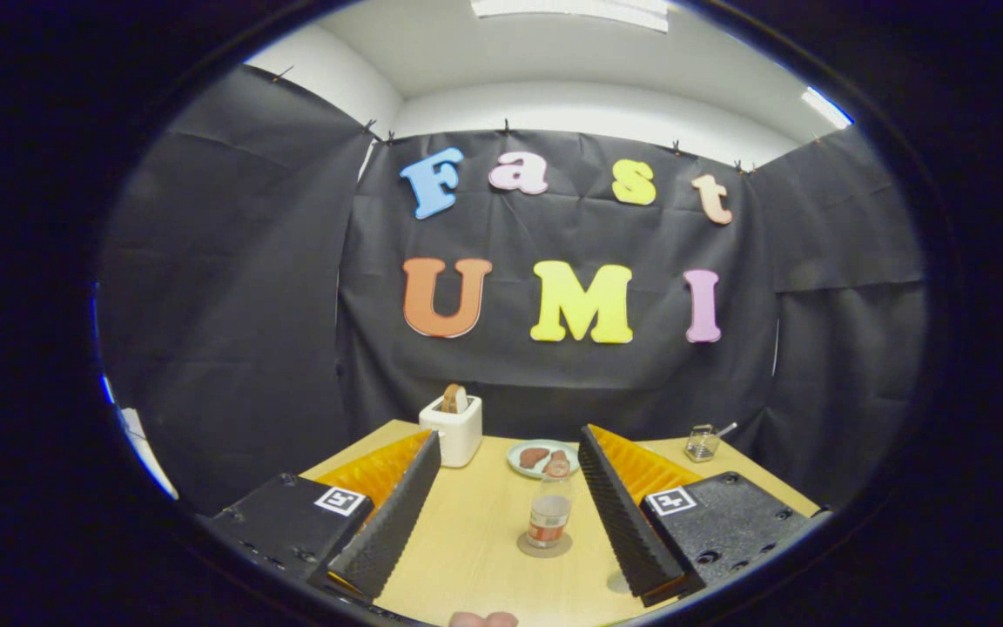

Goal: Take the bottle from table, then pour the juice into the cup, finally place the bottle on the coaster

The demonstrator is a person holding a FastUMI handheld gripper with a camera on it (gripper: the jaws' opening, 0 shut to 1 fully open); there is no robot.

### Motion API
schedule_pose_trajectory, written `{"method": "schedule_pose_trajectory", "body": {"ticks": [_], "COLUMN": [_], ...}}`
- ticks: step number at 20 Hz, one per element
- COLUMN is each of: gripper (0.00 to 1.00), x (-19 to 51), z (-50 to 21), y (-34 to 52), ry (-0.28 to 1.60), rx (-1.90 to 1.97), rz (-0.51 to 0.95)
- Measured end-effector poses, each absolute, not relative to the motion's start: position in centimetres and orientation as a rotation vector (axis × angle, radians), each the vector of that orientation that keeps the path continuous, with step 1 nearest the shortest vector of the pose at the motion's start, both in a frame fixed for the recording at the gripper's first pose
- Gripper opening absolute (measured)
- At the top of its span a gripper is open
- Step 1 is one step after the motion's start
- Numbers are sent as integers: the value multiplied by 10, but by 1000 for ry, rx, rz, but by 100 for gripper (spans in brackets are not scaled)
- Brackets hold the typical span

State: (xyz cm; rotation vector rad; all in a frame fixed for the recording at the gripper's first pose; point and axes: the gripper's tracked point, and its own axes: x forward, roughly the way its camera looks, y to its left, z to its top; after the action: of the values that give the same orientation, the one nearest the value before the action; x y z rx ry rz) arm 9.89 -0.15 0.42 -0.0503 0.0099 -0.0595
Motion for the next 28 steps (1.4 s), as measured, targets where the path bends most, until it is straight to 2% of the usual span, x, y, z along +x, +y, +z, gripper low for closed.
{"method": "schedule_pose_trajectory", "body": {"ticks": [5,17,28], "gripper": [100,100,100], "x": [56,-37,-62], "z": [44,66,61], "y": [0,16,29], "ry": [-13,-68,-55], "rx": [24,16,41], "rz": [-55,19,58]}}
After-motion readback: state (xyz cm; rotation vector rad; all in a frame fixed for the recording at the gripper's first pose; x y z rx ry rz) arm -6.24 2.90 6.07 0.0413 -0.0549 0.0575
